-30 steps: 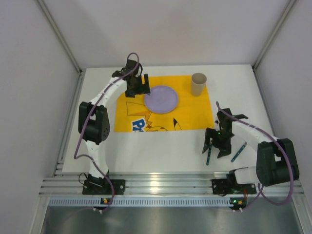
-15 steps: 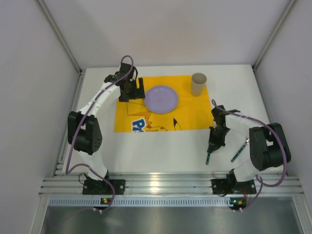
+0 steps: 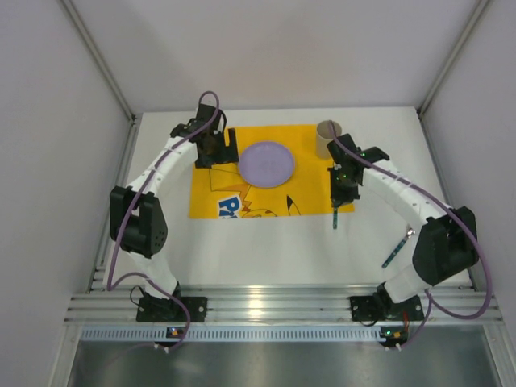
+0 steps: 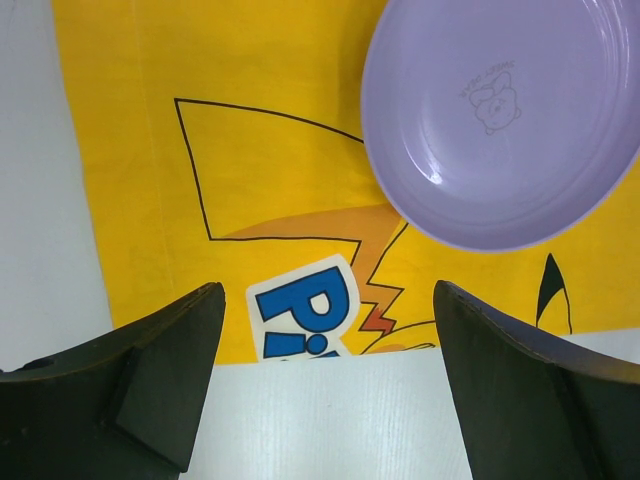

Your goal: Set the dinner table for one person

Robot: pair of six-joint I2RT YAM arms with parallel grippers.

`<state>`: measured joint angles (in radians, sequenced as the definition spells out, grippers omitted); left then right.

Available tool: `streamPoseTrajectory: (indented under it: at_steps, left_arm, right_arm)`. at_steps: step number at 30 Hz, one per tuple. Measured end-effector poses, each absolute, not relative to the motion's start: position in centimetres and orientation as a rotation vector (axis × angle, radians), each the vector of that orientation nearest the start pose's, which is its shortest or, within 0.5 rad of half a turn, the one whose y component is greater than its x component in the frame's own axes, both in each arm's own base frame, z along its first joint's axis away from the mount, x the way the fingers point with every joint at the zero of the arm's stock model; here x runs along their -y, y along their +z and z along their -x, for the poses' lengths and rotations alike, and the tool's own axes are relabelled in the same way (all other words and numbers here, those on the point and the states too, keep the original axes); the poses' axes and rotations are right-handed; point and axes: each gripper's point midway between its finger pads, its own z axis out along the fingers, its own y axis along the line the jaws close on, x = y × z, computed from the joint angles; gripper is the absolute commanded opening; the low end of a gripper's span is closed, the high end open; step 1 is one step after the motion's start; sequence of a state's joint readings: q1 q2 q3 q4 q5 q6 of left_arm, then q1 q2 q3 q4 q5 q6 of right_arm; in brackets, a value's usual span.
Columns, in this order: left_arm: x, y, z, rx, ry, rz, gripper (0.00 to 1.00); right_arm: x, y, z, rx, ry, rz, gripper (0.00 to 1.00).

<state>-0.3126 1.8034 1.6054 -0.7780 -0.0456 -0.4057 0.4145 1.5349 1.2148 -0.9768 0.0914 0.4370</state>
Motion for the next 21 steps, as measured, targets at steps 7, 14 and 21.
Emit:
streamPoseTrajectory:
  at_steps: [7,14,21]
  left_arm:
    - [14.3,15.2,-41.7,-2.557,-0.219,0.134,0.90]
    - [13.8,15.5,-41.8,-2.548,-0.202,0.129,0.90]
    - [12.2,16.6,-40.7,-2.526,-0.173,0.142,0.90]
  right_arm:
    - [-14.6,12.2,-31.1,-2.816,0.052,0.025,0.00]
    - [-17.2,8.5,-36.4,-2.886,0.015,0.087,0.00]
    - [-18.6,7.2,-39.3,-2.887,0.019,0.105,0.36]
